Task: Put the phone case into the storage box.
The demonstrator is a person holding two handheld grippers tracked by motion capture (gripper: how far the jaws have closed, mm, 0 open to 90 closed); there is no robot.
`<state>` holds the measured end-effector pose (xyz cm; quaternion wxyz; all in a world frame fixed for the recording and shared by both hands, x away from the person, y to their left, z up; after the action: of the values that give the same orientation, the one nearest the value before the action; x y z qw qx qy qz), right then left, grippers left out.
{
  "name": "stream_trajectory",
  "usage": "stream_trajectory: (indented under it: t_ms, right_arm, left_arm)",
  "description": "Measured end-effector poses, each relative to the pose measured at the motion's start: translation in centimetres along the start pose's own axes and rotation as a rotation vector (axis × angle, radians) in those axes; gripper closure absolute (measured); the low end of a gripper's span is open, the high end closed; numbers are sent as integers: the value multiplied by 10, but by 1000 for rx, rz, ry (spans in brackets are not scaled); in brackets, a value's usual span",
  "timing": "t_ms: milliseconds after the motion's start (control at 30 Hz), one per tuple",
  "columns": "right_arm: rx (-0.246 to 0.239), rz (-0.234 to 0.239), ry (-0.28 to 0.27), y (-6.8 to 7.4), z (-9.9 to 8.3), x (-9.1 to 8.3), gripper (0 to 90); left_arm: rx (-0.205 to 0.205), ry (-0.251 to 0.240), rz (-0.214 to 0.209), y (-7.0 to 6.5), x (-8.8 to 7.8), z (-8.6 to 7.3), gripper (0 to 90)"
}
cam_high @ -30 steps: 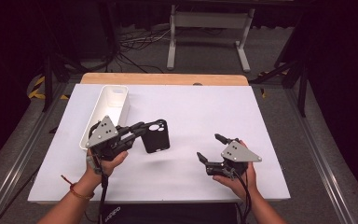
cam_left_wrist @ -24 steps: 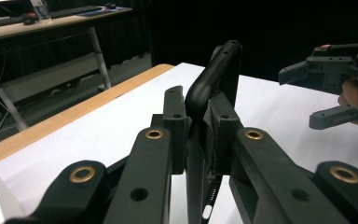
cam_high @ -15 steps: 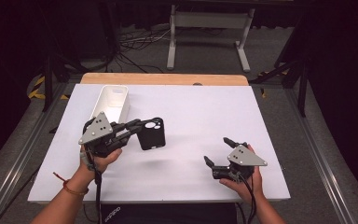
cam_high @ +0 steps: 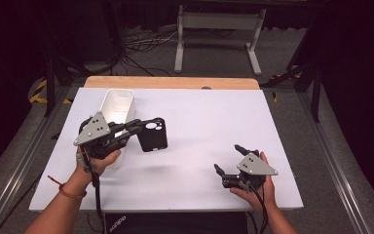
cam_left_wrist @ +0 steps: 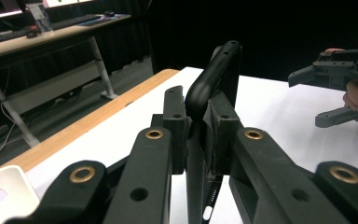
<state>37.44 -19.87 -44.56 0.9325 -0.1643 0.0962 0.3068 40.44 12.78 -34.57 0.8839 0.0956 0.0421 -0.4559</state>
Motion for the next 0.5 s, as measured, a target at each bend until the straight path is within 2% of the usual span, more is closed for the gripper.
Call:
stream_trajectory:
  t_ms: [167, 500]
  right_arm:
    - [4, 2, 3, 0, -2, 1, 105]
    - [-5, 19, 17, 4, -6, 4, 105]
  left_arm:
    - [26, -2, -2, 6, -3, 6, 813]
    - [39, -5, 27, 24, -13, 11, 813]
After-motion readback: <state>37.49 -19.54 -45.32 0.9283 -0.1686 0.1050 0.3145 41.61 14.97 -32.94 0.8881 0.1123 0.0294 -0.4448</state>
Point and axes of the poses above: each handheld gripper's, and its own axes: x roughly forward along the jaws, z roughly out of its top, y roughly to its left, the point moved 7 cm from there along x, roughly forward along the jaws, and after that the axes turned 4 degrees about -y, right-handed, at the moved point
